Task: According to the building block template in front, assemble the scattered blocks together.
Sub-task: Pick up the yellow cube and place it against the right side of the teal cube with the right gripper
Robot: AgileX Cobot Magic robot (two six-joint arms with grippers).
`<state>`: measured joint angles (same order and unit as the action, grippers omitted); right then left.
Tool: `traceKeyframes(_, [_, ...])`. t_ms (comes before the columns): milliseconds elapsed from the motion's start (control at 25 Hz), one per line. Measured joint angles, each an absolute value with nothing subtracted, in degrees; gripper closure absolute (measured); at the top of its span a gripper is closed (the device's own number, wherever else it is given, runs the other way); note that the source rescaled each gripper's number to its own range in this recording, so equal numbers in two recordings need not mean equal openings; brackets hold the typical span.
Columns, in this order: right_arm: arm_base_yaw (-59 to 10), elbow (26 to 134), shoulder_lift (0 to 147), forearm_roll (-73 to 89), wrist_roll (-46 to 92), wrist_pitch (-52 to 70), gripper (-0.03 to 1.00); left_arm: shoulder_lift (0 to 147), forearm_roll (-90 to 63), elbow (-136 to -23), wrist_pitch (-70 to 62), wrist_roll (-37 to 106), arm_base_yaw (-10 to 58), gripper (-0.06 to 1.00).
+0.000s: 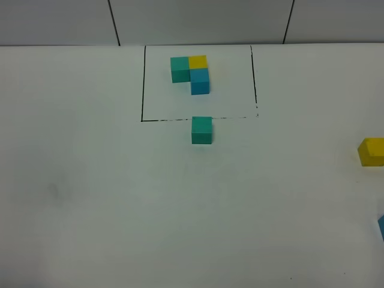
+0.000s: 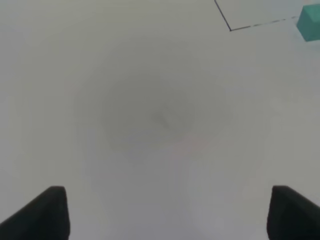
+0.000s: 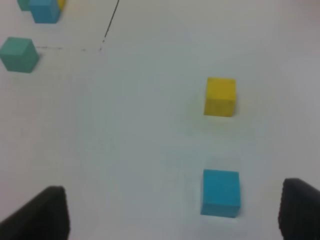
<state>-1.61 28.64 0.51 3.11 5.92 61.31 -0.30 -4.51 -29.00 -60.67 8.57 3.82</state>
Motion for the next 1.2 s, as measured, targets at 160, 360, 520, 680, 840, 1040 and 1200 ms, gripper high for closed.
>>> traceKeyframes(160, [-1.61, 28.64, 0.51, 3.21, 5.92, 61.31, 0.26, -0.3, -4.53, -29.0, -60.72, 8.68, 3.82, 0.13])
traceKeyframes(360, [-1.61, 28.64, 0.51, 3.21, 5.92, 61.31, 0.26, -0.3, -4.58, -29.0, -60.72, 8.68, 3.82, 0.19])
traceKeyframes(520, [-1.61, 28.64, 0.51, 3.21, 5.92, 61.31, 0.26, -0.3, -4.58, -29.0, -60.72, 8.68, 3.82, 0.22])
traceKeyframes(680, [-1.61, 28.64, 0.51, 3.21, 5.92, 61.31, 0.26, -0.3, -4.58, -29.0, -60.75, 8.68, 1.82, 0.22])
traceKeyframes(840, [-1.61, 28.64, 0.51, 3.21, 5.92, 61.31, 0.26, -0.3, -4.58, -29.0, -60.79, 8.68, -0.86, 0.22])
traceKeyframes(1040, [-1.61, 28.64, 0.51, 3.21, 5.92, 61.31, 0.26, -0.3, -4.58, -29.0, -60.79, 8.68, -0.93, 0.22])
traceKeyframes(1200, [-1.61, 28.64, 0.51, 3.21, 5.92, 61.31, 0.26, -0.3, -4.58, -29.0, -60.79, 8.68, -0.93, 0.22])
